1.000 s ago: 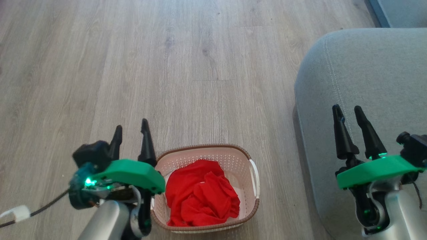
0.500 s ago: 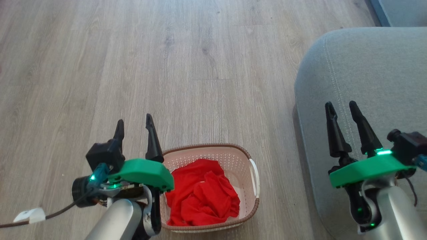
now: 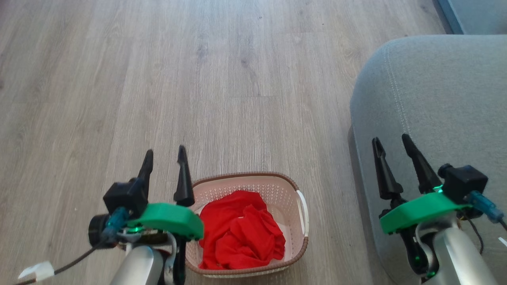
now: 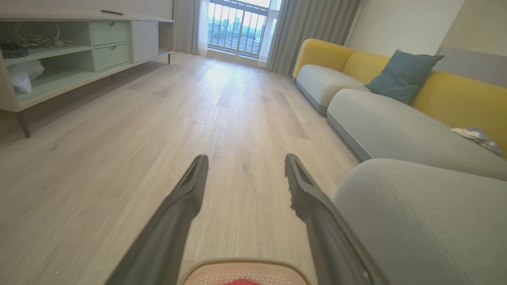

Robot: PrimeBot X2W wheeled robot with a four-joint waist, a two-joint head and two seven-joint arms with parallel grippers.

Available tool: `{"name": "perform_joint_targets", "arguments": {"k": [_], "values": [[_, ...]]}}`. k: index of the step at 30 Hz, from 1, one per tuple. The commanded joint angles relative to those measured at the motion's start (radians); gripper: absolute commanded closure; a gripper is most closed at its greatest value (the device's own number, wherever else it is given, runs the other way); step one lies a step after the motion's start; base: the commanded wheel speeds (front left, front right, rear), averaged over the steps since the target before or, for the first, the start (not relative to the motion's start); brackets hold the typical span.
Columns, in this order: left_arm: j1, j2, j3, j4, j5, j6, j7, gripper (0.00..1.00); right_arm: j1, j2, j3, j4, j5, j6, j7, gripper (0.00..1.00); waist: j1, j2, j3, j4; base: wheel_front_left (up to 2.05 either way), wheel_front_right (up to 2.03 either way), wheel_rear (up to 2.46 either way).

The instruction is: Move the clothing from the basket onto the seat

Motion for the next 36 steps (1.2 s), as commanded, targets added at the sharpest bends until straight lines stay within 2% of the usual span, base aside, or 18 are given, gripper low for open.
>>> {"name": "perform_joint_targets", "arguments": {"k": [1, 6, 13, 20, 36], "values": [[-0.018, -0.011, 0.05, -0.01, 0.041, -0.017, -0.018, 0.0, -0.056, -0.008, 0.022, -0.017, -0.028, 0.0, -0.015, 0.0, 0.0, 0.0, -0.002, 0.001, 0.0, 0.0, 0.0], [-0.002, -0.032, 0.085, 0.049, 0.092, -0.085, -0.033, 0.0, -0.06, -0.005, 0.02, 0.032, -0.069, 0.0, -0.03, 0.0, 0.0, 0.0, -0.004, 0.002, 0.0, 0.0, 0.0], [0.008, -0.037, 0.096, 0.082, 0.134, -0.119, -0.05, 0.0, -0.071, -0.002, 0.033, 0.086, -0.122, 0.0, -0.048, 0.0, 0.0, 0.0, -0.003, -0.001, 0.0, 0.0, 0.0], [0.007, -0.036, 0.073, 0.099, 0.209, -0.114, -0.074, 0.0, -0.087, -0.006, 0.054, 0.105, -0.207, 0.0, -0.071, 0.0, 0.0, 0.0, 0.0, -0.002, 0.0, 0.0, 0.0], [0.009, -0.036, 0.074, 0.125, 0.183, -0.12, -0.074, 0.0, -0.093, -0.009, 0.052, 0.106, -0.212, 0.0, -0.072, 0.0, 0.0, 0.0, 0.012, -0.007, 0.0, 0.0, 0.0]]}}
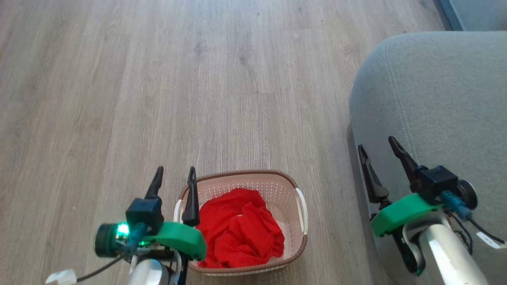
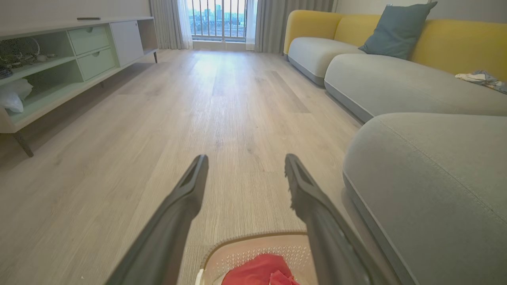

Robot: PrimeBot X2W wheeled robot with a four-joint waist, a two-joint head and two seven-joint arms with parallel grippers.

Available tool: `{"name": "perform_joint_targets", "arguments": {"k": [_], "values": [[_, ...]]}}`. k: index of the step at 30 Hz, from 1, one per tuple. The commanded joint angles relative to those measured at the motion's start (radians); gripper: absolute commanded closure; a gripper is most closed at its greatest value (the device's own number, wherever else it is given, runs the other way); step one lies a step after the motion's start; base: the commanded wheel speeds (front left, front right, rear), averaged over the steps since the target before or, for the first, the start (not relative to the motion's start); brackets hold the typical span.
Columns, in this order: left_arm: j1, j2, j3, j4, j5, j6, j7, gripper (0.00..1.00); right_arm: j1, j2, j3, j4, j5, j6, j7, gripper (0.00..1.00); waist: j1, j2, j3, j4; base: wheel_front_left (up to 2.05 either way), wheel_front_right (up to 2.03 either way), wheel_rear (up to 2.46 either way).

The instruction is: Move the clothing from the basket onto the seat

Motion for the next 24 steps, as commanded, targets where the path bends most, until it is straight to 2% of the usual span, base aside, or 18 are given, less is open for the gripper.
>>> {"name": "perform_joint_targets", "arguments": {"k": [1, 6, 11, 17, 18, 24], "values": [[-0.028, -0.004, 0.025, -0.003, -0.012, -0.004, -0.013, 0.0, -0.042, -0.009, 0.007, -0.028, -0.009, 0.0, -0.013, 0.0, 0.0, 0.0, 0.008, -0.004, 0.0, 0.0, 0.0], [-0.05, -0.004, -0.029, 0.1, -0.016, -0.05, -0.013, 0.0, -0.058, -0.018, -0.04, 0.008, -0.042, 0.0, -0.013, 0.0, 0.0, 0.0, 0.059, -0.016, 0.0, 0.0, 0.0], [-0.111, -0.004, -0.097, 0.21, -0.033, -0.078, -0.013, 0.0, -0.105, -0.042, -0.047, 0.018, -0.048, 0.0, -0.013, 0.0, 0.0, 0.0, 0.172, -0.034, 0.0, 0.0, 0.0], [-0.24, -0.004, -0.183, 0.37, -0.049, -0.084, -0.013, 0.0, -0.184, -0.089, -0.054, -0.072, -0.03, 0.0, -0.013, 0.0, 0.0, 0.0, 0.37, -0.067, 0.0, 0.0, 0.0], [-0.24, -0.004, -0.183, 0.37, -0.049, -0.084, -0.013, 0.0, -0.184, -0.089, -0.054, -0.072, -0.03, 0.0, -0.013, 0.0, 0.0, 0.0, 0.37, -0.067, 0.0, 0.0, 0.0], [-0.419, -0.004, -0.297, 0.527, -0.019, -0.085, -0.013, 0.0, -0.244, -0.152, -0.056, -0.193, -0.022, 0.0, -0.013, 0.0, 0.0, 0.0, 0.563, -0.088, 0.0, 0.0, 0.0]]}}
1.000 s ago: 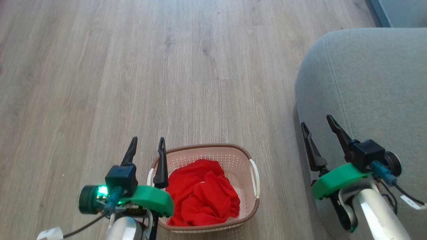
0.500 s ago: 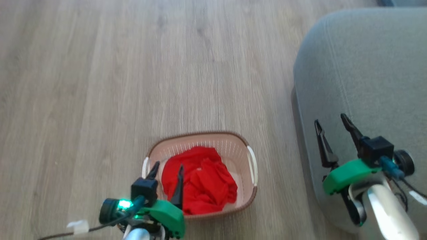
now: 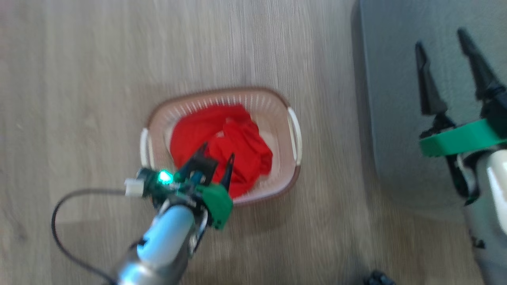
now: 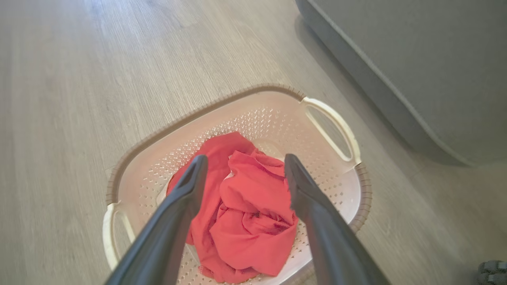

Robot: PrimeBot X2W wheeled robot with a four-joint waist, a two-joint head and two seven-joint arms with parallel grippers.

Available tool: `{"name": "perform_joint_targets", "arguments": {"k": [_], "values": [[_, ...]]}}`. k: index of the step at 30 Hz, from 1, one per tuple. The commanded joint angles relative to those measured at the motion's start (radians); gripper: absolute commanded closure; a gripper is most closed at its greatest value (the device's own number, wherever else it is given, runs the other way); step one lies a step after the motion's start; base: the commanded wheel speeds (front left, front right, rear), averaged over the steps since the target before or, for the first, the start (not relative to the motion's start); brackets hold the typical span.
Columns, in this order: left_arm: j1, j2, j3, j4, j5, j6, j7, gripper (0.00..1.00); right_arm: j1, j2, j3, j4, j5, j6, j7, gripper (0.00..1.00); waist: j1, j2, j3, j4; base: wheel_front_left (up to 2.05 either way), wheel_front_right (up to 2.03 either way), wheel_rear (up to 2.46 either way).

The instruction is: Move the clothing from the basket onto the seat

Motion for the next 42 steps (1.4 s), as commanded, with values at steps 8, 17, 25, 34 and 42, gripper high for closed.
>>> {"name": "perform_joint_targets", "arguments": {"k": [8, 17, 25, 34, 42], "values": [[-0.226, 0.001, -0.152, 0.242, -0.014, -0.011, -0.011, 0.0, -0.037, -0.055, 0.023, -0.157, -0.011, 0.0, -0.009, 0.0, -0.0003, 0.0, 0.303, -0.066, 0.0, 0.0, 0.0], [-0.401, 0.001, -0.342, 0.394, -0.054, -0.014, 0.096, 0.0, -0.049, -0.049, 0.046, -0.25, -0.029, 0.0, -0.009, 0.0, -0.0003, 0.0, 0.424, -0.111, 0.0, 0.0, 0.0], [-0.514, 0.001, -0.422, 0.498, -0.063, 0.012, 0.247, 0.0, -0.061, -0.014, 0.064, -0.289, -0.024, 0.0, -0.009, 0.0, -0.0003, 0.0, 0.507, -0.154, 0.0, 0.0, 0.0], [-0.576, 0.001, -0.466, 0.55, -0.07, -0.023, 0.37, 0.0, -0.059, 0.018, 0.093, -0.292, -0.037, 0.0, -0.009, 0.0, -0.0003, 0.0, 0.553, -0.191, 0.0, 0.0, 0.0], [-0.583, 0.001, -0.477, 0.563, -0.089, -0.067, 0.418, 1.0, -0.06, 0.036, 0.088, -0.29, -0.039, 0.0, -0.009, 0.0, -0.0003, 0.0, 0.56, -0.208, 0.0, 0.0, 0.0]]}}
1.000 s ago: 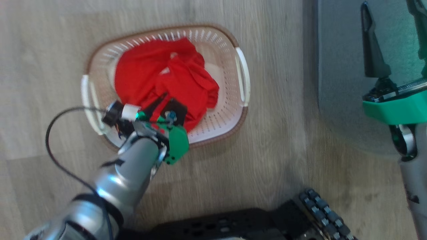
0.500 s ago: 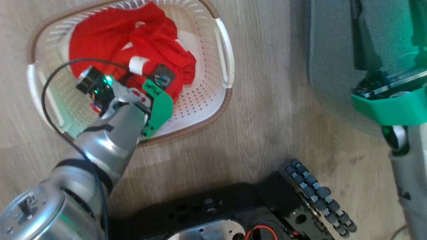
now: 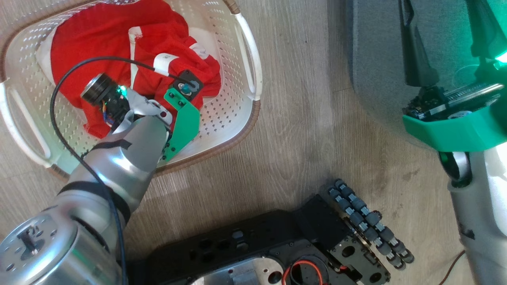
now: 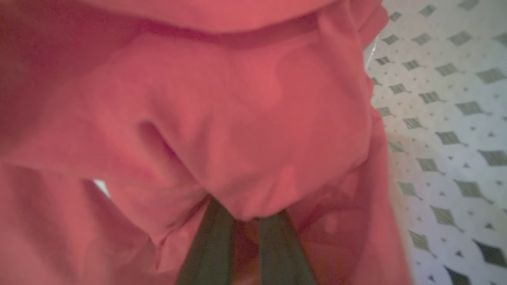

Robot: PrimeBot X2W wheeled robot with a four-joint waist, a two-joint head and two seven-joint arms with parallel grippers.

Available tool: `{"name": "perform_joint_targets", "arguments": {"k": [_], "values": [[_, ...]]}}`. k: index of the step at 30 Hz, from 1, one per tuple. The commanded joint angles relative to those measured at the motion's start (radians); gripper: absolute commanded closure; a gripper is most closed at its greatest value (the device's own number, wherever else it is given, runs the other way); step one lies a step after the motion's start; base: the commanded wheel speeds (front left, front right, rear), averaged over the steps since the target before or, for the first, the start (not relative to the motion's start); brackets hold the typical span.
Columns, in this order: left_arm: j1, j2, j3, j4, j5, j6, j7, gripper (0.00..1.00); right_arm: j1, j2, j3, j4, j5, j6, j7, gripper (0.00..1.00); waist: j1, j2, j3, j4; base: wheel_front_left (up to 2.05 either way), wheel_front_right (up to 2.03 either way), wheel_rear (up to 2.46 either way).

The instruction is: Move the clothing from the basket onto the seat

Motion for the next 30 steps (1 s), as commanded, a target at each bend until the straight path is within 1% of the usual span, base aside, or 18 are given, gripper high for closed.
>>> {"name": "perform_joint_targets", "arguments": {"k": [1, 5, 9, 13, 19, 22, 23, 24, 25, 30], "values": [[0.01, 0.006, -0.003, -0.001, -0.004, -0.004, 0.006, 1.0, 0.039, 0.0, 0.01, -0.03, -0.003, 0.0, -0.006, 0.0, 0.0, 0.0001, 0.0, -0.001, 0.0, 0.0, 0.0], [0.012, 0.006, -0.01, 0.002, -0.008, -0.007, 0.008, 1.0, 0.03, 0.005, 0.012, -0.016, -0.004, 0.0, -0.006, 0.0, 0.0, 0.0001, -0.005, -0.004, 0.0, 0.0, 0.0], [0.02, 0.006, -0.011, 0.003, -0.018, -0.002, -0.018, 1.0, 0.01, 0.003, 0.021, 0.009, -0.017, 0.0, -0.006, 0.0, 0.0, 0.0001, -0.022, -0.003, 0.0, 0.0, 0.0], [0.057, 0.006, -0.004, -0.012, -0.048, 0.007, -0.058, 1.0, -0.004, 0.002, 0.017, 0.033, -0.017, 0.0, -0.006, 0.0, 0.0, 0.0001, -0.086, 0.016, 0.0, 0.0, 0.0], [0.128, 0.006, -0.004, -0.066, -0.1, 0.017, -0.11, 1.0, 0.007, -0.016, 0.015, 0.066, -0.024, 0.0, -0.006, 0.0, 0.0, 0.0001, -0.217, 0.059, 0.0, 0.0, 0.0], [0.168, 0.006, 0.02, -0.098, -0.155, 0.029, -0.15, 1.0, 0.018, -0.024, 0.016, 0.08, -0.03, 0.0, -0.006, 0.0, 0.0, 0.0001, -0.295, 0.08, 0.0, 0.0, 0.0], [0.168, 0.006, 0.02, -0.098, -0.155, 0.029, -0.15, 1.0, 0.018, -0.024, 0.016, 0.08, -0.03, 0.0, -0.006, 0.0, 0.0, 0.0001, -0.295, 0.08, 0.0, 0.0, 0.0], [0.178, 0.006, 0.019, -0.105, -0.165, 0.03, -0.165, 1.0, 0.022, -0.025, 0.015, 0.082, -0.027, 0.0, -0.006, 0.0, 0.0, 0.0001, -0.32, 0.089, 0.0, 0.0, 0.0], [0.198, 0.006, 0.016, -0.115, -0.182, 0.035, -0.195, 1.0, 0.034, -0.03, 0.018, 0.086, -0.026, 0.0, -0.006, 0.0, 0.0, 0.0001, -0.373, 0.104, 0.0, 0.0, 0.0], [0.239, 0.006, 0.028, -0.129, -0.239, 0.055, -0.285, 1.0, 0.069, -0.042, 0.021, 0.113, -0.033, 0.0, -0.006, 0.0, 0.0, 0.0001, -0.497, 0.139, 0.0, 0.0, 0.0]]}}
